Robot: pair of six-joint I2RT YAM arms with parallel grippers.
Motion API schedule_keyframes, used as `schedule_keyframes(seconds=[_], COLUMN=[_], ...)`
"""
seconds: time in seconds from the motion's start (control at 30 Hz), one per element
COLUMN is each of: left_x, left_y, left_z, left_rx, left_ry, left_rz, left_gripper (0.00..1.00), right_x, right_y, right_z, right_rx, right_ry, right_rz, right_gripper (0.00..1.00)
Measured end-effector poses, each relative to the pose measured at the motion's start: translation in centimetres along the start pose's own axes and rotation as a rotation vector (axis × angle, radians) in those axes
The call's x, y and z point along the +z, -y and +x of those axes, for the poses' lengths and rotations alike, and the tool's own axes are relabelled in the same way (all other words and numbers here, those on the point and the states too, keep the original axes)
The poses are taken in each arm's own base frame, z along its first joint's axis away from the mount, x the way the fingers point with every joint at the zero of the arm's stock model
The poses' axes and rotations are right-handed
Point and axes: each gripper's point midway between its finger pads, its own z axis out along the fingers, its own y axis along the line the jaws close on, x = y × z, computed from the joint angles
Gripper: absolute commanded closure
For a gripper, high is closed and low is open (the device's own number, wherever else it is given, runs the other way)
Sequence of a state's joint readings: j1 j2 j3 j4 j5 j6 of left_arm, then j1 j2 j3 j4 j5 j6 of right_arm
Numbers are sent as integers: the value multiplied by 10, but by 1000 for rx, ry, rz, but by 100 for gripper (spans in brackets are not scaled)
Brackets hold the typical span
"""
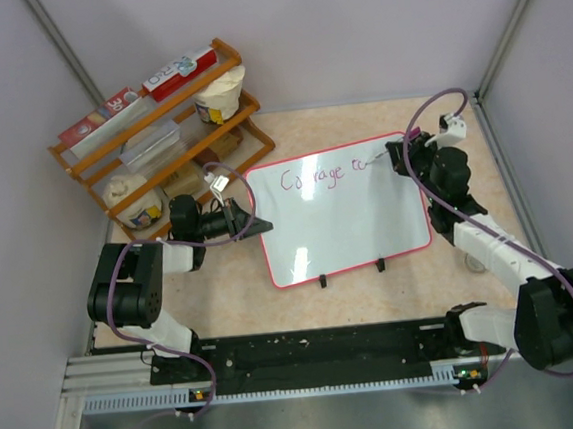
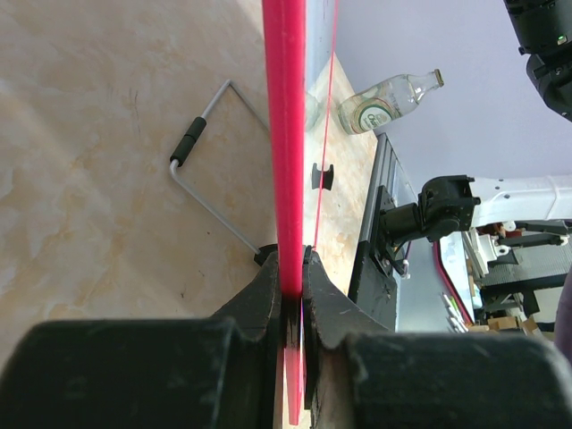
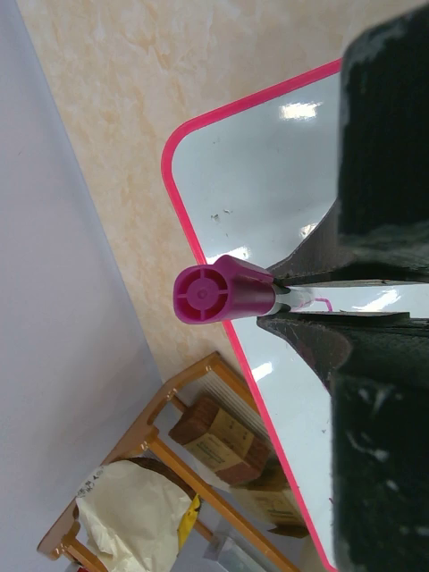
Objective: Write a sentence on the whiteboard
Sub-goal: Write with the whiteboard marker on the whiteboard.
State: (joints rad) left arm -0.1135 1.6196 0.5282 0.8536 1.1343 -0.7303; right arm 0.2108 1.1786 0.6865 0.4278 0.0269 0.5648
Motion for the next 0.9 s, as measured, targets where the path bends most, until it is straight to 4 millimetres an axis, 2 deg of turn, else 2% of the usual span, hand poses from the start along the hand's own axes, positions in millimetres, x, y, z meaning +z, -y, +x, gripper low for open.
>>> schedule_keyframes(seconds=[0.53, 0.9], left_x=[0, 0], left_y=[0, 0], left_z=[0, 0], left_rx=[-1, -1], left_ry=[0, 0], left_rz=[0, 0], left_gripper=[100, 100], right_x=[12, 12], right_y=[-4, -13], right_z=[-4, 3], right_rx=[5, 23], right_ry=[2, -32], right_rz=[-14, -64], right_gripper=[100, 100])
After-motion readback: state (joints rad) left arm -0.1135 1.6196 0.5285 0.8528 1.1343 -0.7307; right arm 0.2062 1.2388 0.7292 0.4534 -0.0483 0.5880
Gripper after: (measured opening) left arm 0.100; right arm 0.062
